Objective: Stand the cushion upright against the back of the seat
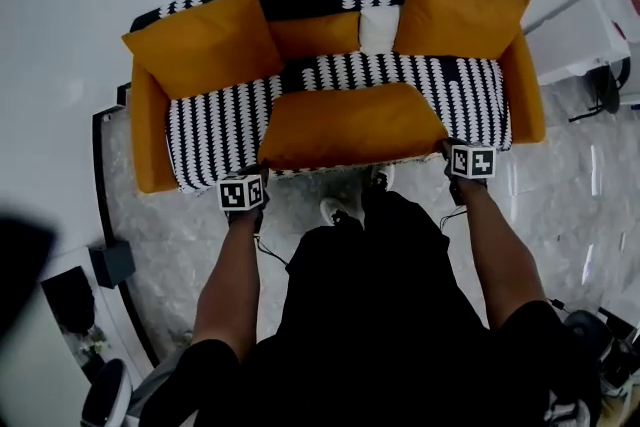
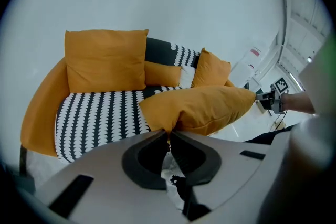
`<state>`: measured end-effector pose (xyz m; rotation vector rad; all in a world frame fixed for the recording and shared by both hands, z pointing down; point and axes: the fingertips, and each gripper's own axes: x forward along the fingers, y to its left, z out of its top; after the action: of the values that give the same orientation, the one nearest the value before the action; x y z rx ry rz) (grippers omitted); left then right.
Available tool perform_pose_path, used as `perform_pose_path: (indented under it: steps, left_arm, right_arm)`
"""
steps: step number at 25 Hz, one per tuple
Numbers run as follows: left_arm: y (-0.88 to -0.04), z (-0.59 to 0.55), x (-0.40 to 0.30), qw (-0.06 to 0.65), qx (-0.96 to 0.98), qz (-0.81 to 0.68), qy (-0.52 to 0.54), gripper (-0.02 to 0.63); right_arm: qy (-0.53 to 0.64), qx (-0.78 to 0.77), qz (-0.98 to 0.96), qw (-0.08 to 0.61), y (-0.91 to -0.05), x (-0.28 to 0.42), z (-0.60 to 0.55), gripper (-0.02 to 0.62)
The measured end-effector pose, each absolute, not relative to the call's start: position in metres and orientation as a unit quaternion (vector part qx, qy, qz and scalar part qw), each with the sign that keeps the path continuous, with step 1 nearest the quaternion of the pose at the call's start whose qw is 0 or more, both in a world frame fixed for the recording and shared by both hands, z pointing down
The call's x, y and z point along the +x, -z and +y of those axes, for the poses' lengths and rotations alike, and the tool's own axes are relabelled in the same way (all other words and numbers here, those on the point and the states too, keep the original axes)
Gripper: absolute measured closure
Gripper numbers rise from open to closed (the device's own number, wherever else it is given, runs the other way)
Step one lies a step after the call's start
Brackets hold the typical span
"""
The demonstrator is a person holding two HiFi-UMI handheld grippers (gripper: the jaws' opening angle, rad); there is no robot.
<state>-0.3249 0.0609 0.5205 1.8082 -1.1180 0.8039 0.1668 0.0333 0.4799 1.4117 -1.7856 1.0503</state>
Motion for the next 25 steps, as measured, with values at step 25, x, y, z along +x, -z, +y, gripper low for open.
perform_pose_path:
  steps: [25]
  left_arm:
    - [-0.415, -0.182, -0.309, 0.392, 0.715, -0.544, -0.197, 0.577]
  right_arm:
    - [-0.376, 0.541, -0.738, 0.149, -0.386, 0.174, -0.231, 0.543]
